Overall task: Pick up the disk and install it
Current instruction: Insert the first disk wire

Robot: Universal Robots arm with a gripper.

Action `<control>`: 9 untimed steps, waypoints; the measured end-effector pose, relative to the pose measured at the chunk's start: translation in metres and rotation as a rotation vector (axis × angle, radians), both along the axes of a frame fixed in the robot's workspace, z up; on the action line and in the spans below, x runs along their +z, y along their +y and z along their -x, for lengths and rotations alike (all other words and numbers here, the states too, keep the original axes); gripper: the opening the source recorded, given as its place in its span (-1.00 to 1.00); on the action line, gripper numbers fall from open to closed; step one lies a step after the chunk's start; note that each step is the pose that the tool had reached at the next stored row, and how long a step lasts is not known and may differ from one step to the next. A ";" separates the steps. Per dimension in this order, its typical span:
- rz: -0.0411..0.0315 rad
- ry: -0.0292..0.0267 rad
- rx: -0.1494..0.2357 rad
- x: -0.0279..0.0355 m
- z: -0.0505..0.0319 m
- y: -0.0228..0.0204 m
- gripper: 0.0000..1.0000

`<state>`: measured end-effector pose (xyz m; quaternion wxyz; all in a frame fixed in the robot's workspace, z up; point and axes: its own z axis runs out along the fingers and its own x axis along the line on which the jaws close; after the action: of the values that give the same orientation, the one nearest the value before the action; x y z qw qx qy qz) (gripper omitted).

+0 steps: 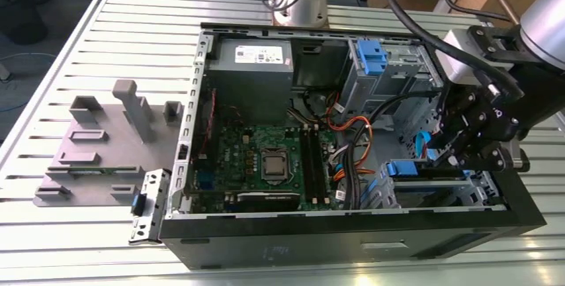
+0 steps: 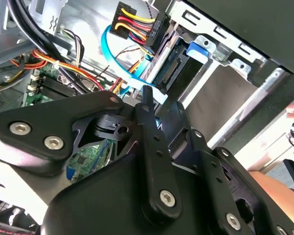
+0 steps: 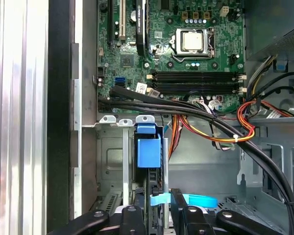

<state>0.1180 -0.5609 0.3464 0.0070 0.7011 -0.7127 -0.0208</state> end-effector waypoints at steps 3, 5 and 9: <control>-0.0004 0.0000 0.000 0.0001 0.0000 0.0000 -0.30; -0.0002 0.0000 0.000 0.0003 0.0000 0.0000 -0.30; 0.0002 0.0001 0.000 0.0004 -0.0018 0.0000 -0.30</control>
<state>0.1198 -0.5609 0.3468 0.0071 0.7011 -0.7127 -0.0208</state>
